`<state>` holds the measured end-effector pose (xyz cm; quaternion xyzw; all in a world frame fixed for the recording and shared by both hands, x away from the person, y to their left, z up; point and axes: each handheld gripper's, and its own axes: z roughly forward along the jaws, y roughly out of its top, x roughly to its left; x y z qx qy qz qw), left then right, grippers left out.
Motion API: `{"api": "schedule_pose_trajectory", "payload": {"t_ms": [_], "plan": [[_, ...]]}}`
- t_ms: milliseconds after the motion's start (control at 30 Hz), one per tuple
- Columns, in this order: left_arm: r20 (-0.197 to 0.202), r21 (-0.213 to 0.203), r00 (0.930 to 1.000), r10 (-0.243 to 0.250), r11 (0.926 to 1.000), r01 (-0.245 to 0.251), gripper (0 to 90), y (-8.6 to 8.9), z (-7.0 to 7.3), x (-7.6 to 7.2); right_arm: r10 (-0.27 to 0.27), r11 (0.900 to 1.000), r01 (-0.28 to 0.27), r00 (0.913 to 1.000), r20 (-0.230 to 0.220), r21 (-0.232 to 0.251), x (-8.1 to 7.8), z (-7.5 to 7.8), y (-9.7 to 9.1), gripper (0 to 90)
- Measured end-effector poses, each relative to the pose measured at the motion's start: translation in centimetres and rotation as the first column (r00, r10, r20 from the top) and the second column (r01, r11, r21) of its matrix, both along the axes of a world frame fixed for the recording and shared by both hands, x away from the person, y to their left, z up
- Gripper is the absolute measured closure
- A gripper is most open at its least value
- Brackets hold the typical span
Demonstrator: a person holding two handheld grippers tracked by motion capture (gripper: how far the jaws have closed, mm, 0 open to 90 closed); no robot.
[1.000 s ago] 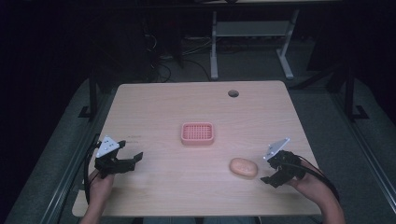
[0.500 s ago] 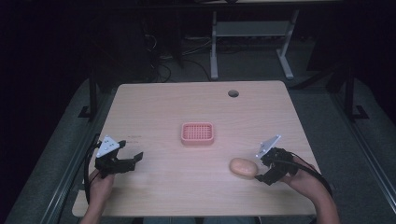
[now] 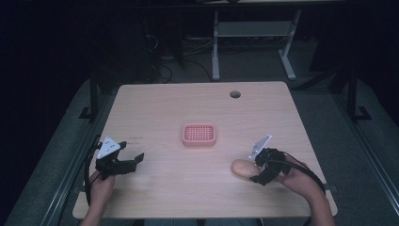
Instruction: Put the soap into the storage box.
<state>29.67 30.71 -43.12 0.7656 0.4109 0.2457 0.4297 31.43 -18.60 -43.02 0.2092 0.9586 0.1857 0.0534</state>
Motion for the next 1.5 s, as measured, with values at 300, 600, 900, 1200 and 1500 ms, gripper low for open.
{"api": "schedule_pose_trajectory", "payload": {"t_ms": [300,600,900,1200,1500], "plan": [[0.003,0.008,1.0,-0.004,1.0,0.004,14.2,0.0,0.0,0.0,0.022,0.9995,-0.022,0.9998,-0.001,-0.023,0.6,0.0,1.0,26.2],[0.003,0.008,1.0,-0.005,1.0,0.005,14.2,-0.1,0.0,0.0,0.045,0.9974,-0.046,0.9989,-0.015,-0.055,1.3,-0.1,2.2,25.7],[0.004,0.005,1.0,-0.005,1.0,0.005,14.2,-0.1,0.0,0.0,0.056,0.9953,-0.059,0.9978,-0.034,-0.077,1.9,-0.5,3.0,25.5],[0.004,0.0,1.0,-0.003,1.0,0.003,14.2,-0.2,0.0,0.0,0.064,0.9928,-0.069,0.9964,-0.056,-0.098,2.3,-1.1,3.5,25.9],[0.009,-0.003,1.0,0.003,1.0,-0.003,14.2,-0.1,0.1,0.0,0.07,0.9906,-0.077,0.9952,-0.069,-0.113,2.5,-1.4,3.8,31.3]]}}
